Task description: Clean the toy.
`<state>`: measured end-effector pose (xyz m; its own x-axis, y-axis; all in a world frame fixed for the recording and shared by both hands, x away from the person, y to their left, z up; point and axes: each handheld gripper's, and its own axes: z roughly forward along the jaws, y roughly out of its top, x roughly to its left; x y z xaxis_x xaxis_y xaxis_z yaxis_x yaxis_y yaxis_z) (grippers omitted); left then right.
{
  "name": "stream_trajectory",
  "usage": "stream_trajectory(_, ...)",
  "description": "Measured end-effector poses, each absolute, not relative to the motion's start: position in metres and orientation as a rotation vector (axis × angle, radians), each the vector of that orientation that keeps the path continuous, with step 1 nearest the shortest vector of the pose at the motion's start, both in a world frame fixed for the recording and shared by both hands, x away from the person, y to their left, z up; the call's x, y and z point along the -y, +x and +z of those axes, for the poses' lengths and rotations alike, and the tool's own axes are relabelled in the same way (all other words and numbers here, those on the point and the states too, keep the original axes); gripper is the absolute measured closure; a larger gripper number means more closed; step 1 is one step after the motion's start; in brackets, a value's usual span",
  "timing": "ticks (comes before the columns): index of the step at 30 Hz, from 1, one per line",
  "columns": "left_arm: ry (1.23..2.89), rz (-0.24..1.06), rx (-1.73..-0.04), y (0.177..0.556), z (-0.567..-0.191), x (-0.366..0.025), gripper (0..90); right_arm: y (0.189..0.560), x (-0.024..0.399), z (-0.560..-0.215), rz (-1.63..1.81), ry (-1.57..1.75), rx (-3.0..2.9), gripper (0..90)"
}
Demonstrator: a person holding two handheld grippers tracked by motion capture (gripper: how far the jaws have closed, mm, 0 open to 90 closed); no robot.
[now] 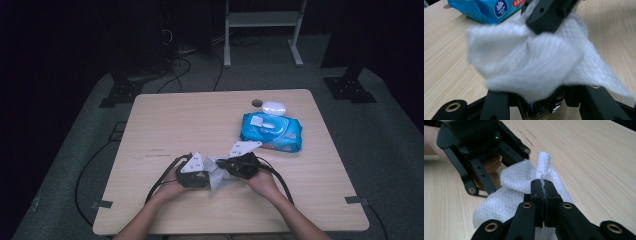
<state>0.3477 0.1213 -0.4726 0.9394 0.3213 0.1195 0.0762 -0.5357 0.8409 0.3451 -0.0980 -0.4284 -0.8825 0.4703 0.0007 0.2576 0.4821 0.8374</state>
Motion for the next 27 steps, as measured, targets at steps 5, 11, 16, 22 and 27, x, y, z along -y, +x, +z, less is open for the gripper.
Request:
stream_trajectory(5, 2.124, 0.326, -0.28, 0.347, -0.473, -0.121, 57.3, 0.346, 0.137, -0.429, 1.342, 0.726, -2.428, 87.3)
stream_trajectory(11, 2.127, 0.323, -0.281, 0.348, -0.472, -0.121, 57.3, 0.348, 0.163, -0.429, 1.343, 0.811, -2.375, 87.3)
stream_trajectory(16, 2.133, 0.341, -0.284, 0.348, -0.47, -0.118, 55.1, 0.346, 0.149, -0.432, 1.393, 0.782, -2.409, 87.2)
stream_trajectory(22, 2.136, 0.343, -0.283, 0.348, -0.466, -0.115, 57.6, 0.347, 0.147, -0.433, 1.396, 0.776, -2.417, 87.2)
stream_trajectory(27, 2.145, 0.339, -0.281, 0.348, -0.465, -0.116, 57.8, 0.348, 0.165, -0.432, 1.378, 0.819, -2.38, 87.1)
